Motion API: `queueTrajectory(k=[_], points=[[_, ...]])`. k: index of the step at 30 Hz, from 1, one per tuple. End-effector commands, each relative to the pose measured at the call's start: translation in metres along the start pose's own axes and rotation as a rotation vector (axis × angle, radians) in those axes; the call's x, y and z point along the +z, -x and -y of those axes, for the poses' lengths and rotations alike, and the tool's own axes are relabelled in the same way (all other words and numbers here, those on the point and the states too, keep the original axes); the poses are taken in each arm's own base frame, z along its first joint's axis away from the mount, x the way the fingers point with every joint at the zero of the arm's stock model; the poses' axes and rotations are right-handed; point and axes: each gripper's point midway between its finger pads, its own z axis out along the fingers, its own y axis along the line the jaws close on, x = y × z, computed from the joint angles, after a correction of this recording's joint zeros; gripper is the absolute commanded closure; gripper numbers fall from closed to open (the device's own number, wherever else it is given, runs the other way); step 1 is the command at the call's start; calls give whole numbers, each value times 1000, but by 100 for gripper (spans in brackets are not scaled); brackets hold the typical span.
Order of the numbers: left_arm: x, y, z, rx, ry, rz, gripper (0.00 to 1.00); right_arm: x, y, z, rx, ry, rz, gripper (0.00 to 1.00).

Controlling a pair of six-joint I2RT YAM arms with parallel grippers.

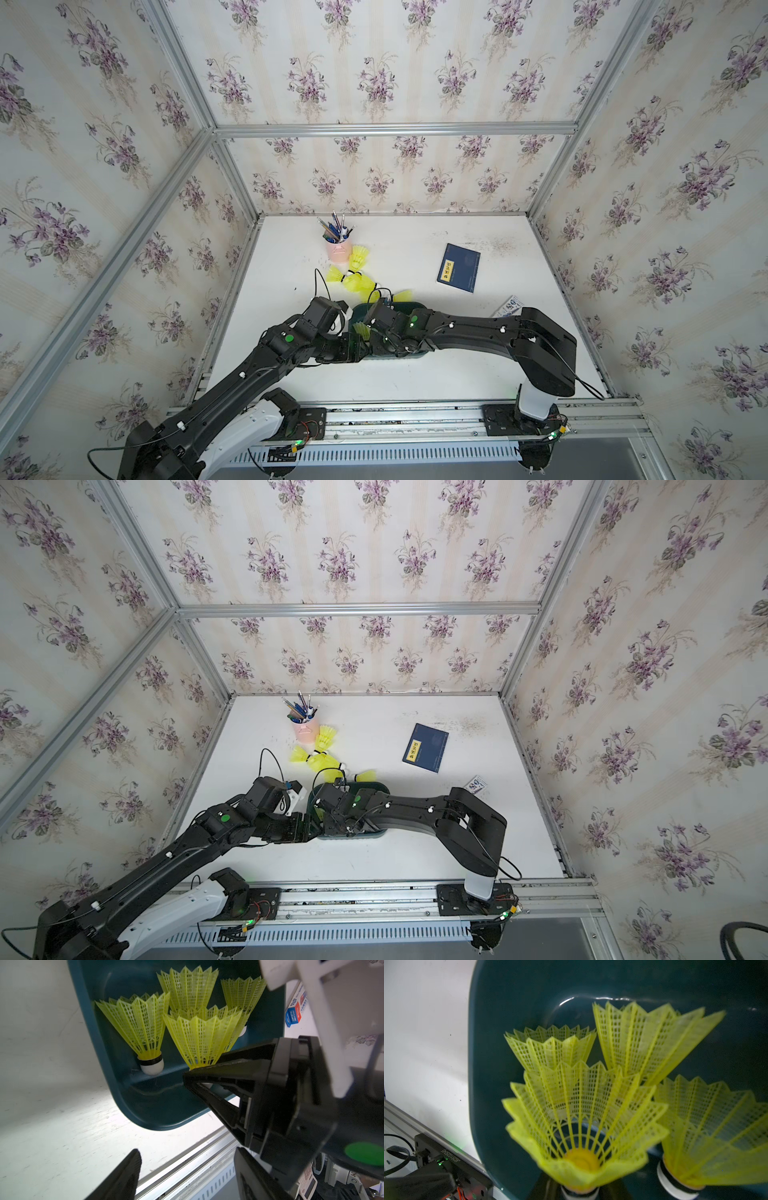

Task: Put the shuttlecocks into the storage box
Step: Place the shuttlecock in the storage box.

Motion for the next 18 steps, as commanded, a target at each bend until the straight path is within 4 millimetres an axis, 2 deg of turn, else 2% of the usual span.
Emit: queueTrajectory(k=[1,9,18], points=[[-2,2,-3,-11,17,19,26,-2,-1,3,-4,-16,-5,67],[-3,4,-2,-19,12,33,26,-5,-1,3,-5,-18,-6,57],[-4,4,-1,-17,11,36,26,-13,1,1,-5,-11,5,57]])
